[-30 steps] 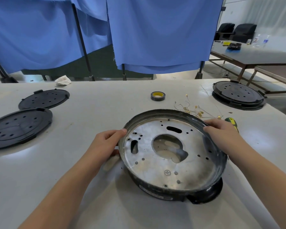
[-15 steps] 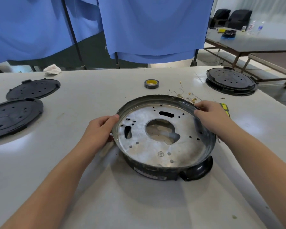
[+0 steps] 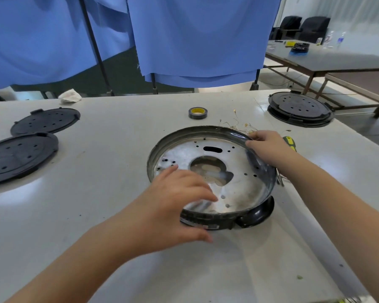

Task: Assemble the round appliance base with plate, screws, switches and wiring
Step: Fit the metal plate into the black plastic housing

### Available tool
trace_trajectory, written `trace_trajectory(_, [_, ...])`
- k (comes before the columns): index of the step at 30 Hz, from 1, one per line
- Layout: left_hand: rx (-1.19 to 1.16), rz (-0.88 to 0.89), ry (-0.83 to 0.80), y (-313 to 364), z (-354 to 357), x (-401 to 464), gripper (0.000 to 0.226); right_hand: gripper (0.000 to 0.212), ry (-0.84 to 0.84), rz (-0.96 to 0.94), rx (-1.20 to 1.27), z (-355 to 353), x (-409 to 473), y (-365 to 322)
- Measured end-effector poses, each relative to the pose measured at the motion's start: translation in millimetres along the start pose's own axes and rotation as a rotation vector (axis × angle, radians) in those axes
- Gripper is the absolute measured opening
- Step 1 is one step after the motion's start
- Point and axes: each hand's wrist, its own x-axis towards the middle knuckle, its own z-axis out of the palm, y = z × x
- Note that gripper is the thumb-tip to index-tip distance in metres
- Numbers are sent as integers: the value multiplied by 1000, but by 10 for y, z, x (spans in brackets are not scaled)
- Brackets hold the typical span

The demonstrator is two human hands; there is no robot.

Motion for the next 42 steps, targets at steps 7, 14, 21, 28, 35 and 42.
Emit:
trace_trajectory(7, [189,87,64,-63,131,-45,29,50,-218,262,-45,-120,-265,131])
trace_trajectory(14, [-58,-155,155,-162,51,-92,60,21,-281,298,17,-212,-394,154])
trace_trajectory(21, [-794,-975,51,-928,-368,279,69,28,-292,298,-15,-192,-307,90])
trace_trajectory(28, [-776,-1097,-137,-1027,-424,645,41,19,-284,241,9,-161,-177,31])
trace_trajectory(35, [-1122,-1149,77,-918,-420,611,6,11,-299,130,146,-131,-139,58])
trace_trajectory(42, [-1152,-1012,349,-865,-354,445,11,13,-84,-6,350,-99,-19,-10])
